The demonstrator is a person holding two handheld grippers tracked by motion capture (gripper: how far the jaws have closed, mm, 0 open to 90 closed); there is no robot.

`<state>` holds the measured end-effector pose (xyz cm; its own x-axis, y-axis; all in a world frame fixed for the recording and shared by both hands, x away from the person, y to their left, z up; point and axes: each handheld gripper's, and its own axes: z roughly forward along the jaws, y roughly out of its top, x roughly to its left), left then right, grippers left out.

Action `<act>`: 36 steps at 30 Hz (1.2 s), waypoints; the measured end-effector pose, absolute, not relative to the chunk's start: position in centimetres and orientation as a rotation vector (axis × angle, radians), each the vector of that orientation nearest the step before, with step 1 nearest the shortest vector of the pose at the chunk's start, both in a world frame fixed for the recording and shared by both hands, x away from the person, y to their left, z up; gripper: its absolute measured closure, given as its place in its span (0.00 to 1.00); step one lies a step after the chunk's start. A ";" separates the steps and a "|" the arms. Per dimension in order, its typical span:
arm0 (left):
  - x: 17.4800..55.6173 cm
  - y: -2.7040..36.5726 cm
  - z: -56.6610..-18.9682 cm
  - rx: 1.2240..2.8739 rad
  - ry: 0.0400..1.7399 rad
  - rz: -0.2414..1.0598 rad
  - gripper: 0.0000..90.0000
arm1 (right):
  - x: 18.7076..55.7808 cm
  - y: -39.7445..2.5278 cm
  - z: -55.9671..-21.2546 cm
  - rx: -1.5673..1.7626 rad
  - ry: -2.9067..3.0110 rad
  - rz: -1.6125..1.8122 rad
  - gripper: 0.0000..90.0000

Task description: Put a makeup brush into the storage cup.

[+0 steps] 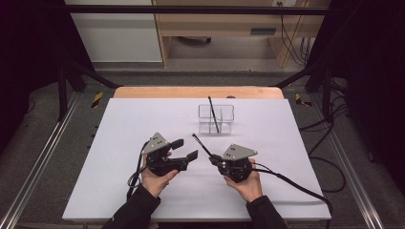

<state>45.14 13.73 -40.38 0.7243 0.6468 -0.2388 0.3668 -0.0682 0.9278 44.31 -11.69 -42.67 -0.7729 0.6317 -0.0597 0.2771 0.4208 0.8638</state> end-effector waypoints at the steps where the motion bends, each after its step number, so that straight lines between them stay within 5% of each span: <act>1: 45.2 13.7 -40.3 1.677 0.819 0.280 0.29 | 44.3 -11.7 -42.6 0.778 2.298 1.300 0.93; 36: 45.9 12.2 -39.9 1.505 0.854 0.216 0.69 | 43.8 -10.9 -42.1 0.769 2.248 1.397 0.93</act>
